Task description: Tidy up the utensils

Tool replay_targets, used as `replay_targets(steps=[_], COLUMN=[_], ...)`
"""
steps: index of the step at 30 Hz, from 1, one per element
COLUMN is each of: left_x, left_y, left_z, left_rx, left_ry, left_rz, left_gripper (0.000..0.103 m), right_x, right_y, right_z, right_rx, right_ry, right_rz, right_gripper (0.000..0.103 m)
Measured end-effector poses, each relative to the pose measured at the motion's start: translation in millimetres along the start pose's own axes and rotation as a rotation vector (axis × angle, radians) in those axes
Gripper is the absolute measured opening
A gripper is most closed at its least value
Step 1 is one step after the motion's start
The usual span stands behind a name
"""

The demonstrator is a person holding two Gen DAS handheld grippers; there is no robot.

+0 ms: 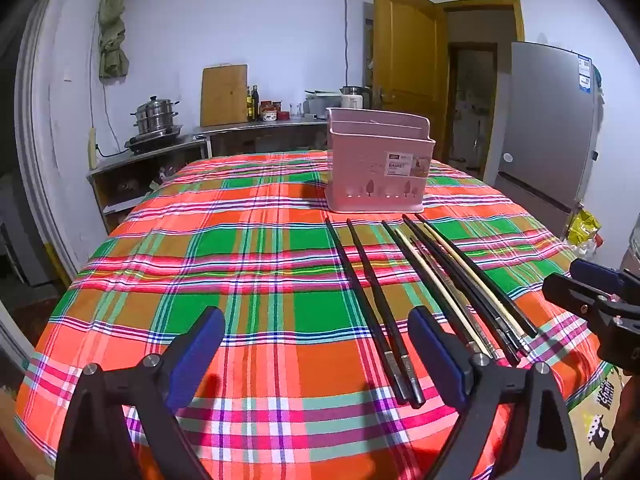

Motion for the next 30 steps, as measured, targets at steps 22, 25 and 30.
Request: replay_targets(steps=[22, 25, 30], left_x=[6.0, 6.4, 7.3], left_y=[-4.5, -4.8, -5.2], left_z=[1.9, 1.7, 2.1], left_rx=[-0.002, -0.003, -0.003], left_ry=[0.002, 0.003, 0.003], left_rz=[-0.015, -0.017, -0.019], left_gripper=[0.093, 0.093, 0.093], right_x=[-1.0, -0.7, -2.9], right_y=[-0.1, -0.1, -1.1], right_z=[1.3, 1.5, 0.9], right_rx=[0.0, 0.0, 0.002], right_ry=[0.002, 0.003, 0.002], right_rz=[0.003, 0.003, 0.004], right_gripper=[0.068, 0.068, 0.068])
Point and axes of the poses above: each gripper's, at about its wrist camera, not at the fingertips, and y roughly the way its jaws point, x to its right, z to its top, the point moved 6 cm from there along y, roughly the way its jaws point, and after that the axes turned 7 degrees about x, right-handed, at the moved point
